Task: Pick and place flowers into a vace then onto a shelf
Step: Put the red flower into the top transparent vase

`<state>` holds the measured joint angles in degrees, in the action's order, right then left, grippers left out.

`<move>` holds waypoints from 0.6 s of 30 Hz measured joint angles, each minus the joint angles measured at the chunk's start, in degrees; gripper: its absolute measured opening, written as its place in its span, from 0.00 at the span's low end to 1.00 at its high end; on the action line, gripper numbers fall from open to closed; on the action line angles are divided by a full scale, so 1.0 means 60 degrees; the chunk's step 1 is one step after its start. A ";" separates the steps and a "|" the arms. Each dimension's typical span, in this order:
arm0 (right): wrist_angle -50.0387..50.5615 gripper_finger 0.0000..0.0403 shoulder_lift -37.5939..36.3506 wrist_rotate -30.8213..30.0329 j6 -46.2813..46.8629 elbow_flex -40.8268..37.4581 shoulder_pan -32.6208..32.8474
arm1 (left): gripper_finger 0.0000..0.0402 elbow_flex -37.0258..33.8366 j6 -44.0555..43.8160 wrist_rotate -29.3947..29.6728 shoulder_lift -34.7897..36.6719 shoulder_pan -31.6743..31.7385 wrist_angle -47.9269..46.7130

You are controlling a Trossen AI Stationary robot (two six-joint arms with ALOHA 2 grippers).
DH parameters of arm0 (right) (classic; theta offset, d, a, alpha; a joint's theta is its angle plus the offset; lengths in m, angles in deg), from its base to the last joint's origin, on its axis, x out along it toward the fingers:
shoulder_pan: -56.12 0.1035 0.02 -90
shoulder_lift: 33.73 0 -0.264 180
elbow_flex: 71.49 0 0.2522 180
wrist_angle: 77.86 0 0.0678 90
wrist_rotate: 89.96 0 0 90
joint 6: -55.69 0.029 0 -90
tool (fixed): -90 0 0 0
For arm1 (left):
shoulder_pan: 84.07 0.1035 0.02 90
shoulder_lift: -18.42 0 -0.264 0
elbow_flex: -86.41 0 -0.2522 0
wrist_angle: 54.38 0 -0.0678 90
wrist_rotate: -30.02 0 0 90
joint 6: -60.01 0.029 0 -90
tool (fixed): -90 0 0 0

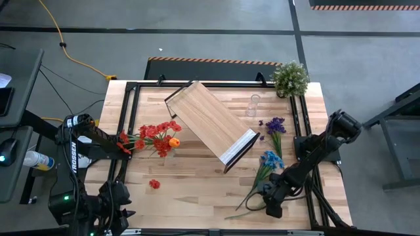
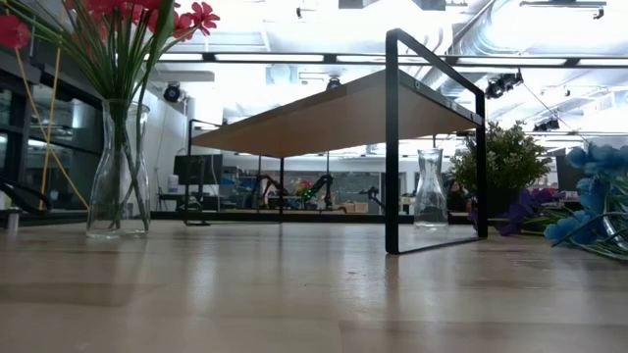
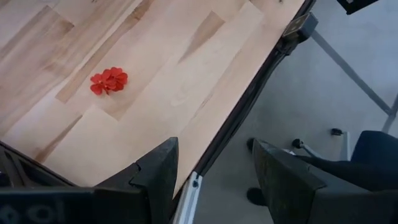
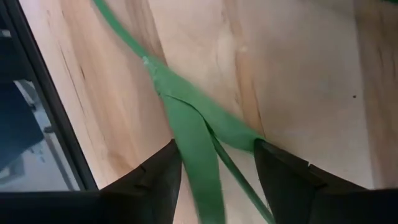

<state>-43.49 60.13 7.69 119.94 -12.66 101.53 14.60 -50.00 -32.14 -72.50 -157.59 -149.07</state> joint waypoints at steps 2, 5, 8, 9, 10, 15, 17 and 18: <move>-0.0279 0.45 -0.0011 -0.0012 0.0217 -0.0187 -0.0003 | 0.59 0.0000 -0.0004 0.0000 0.0000 0.0000 0.0106; -0.0388 0.37 -0.0004 -0.0081 0.0537 -0.0306 -0.0003 | 0.59 0.0000 -0.0004 0.0006 0.0000 0.0000 0.0163; -0.0345 0.26 0.0008 -0.0120 0.0693 -0.0312 -0.0003 | 0.59 0.0000 -0.0004 0.0052 0.0000 0.0000 0.0187; -0.0388 0.22 0.0019 -0.0117 0.0781 -0.0317 -0.0003 | 0.59 0.0000 -0.0004 0.0058 0.0000 0.0000 0.0186; -0.0398 0.18 0.0025 -0.0114 0.0858 -0.0311 -0.0003 | 0.59 0.0000 -0.0004 0.0058 0.0000 0.0000 0.0190; -0.0504 0.02 0.0029 0.0026 0.1235 -0.0332 -0.0006 | 0.59 0.0000 0.0000 0.0058 0.0000 0.0000 0.0194; -0.0572 0.03 0.0036 0.0114 0.1452 -0.0328 -0.0006 | 0.59 0.0000 0.0000 0.0058 0.0000 0.0000 0.0195; -0.0595 0.04 0.0038 0.0165 0.1541 -0.0328 -0.0006 | 0.59 0.0000 0.0000 0.0058 0.0000 0.0000 0.0194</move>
<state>-47.07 60.36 8.68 129.18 -14.63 101.49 14.60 -50.00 -31.79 -72.50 -157.59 -147.90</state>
